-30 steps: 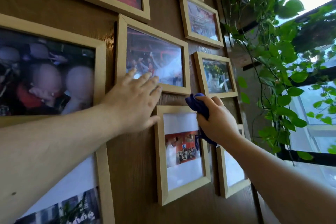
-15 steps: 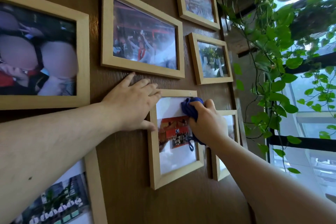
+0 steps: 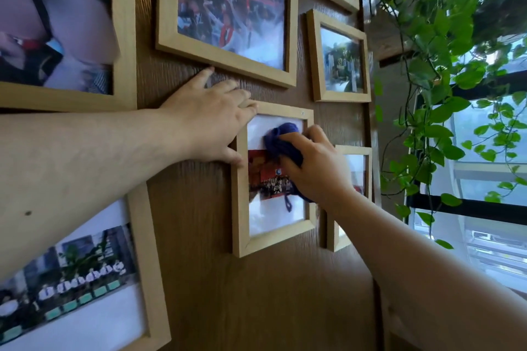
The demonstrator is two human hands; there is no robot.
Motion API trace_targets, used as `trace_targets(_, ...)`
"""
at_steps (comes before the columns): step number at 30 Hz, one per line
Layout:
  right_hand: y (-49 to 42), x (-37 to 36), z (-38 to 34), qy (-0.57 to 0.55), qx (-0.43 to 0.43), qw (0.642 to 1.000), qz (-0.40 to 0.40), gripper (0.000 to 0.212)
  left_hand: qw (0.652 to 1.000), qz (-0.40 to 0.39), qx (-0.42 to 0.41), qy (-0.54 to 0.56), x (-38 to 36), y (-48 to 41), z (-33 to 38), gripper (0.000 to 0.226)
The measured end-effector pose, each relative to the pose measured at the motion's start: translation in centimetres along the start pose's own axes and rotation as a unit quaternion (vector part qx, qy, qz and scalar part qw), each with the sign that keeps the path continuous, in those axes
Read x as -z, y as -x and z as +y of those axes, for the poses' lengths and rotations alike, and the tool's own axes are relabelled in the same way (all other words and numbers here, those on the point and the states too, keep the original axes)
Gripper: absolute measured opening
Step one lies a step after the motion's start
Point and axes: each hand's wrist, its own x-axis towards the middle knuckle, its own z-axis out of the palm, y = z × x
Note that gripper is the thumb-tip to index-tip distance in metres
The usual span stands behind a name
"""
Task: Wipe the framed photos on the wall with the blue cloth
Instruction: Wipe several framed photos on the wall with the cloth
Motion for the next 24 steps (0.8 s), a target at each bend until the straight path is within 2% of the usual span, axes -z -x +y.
trace_targets(2, 0.6, -0.3, 1.6, 0.008, -0.061, 0.998, -0.009, 0.034, 1.0, 0.002, 0.001, -0.004, -0.1, 0.0, 0.0, 0.101)
trace_targets(5, 1.0, -0.6, 2.1, 0.026, -0.09, 0.996, -0.01, 0.033, 1.0, -0.001, 0.005, -0.006, -0.1, -0.2, 0.2, 0.101)
trace_targets(8, 0.5, -0.5, 0.2, -0.014, -0.069, 0.997, -0.009, 0.035, 1.0, -0.003, 0.013, -0.007, -0.1, -0.3, 0.3, 0.101)
trace_targets(13, 0.2, 0.1, -2.1, -0.066, 0.052, 0.996, -0.01, 0.039, 1.0, -0.003, 0.015, -0.014, -0.1, -0.4, 0.4, 0.101)
trace_targets(15, 0.5, 0.0, -1.1, -0.038, 0.042, 0.998, -0.017, 0.04, 1.0, -0.001, 0.016, -0.015, -0.1, -0.4, 0.4, 0.101)
trace_targets(20, 1.8, 0.0, 2.1, 0.052, -0.052, 0.996, -0.052, 0.034, 1.0, -0.002, 0.019, -0.012, -0.1, -0.2, 0.5, 0.102)
trace_targets(22, 2.0, 0.0, 1.5, 0.041, -0.028, 0.997, -0.062, 0.036, 1.0, -0.001, 0.023, -0.014, -0.1, -0.2, 0.6, 0.102)
trace_targets(24, 2.1, 0.2, -0.1, 0.003, 0.035, 0.997, -0.067, 0.04, 1.0, -0.002, 0.026, -0.014, 0.0, -0.3, 0.7, 0.102)
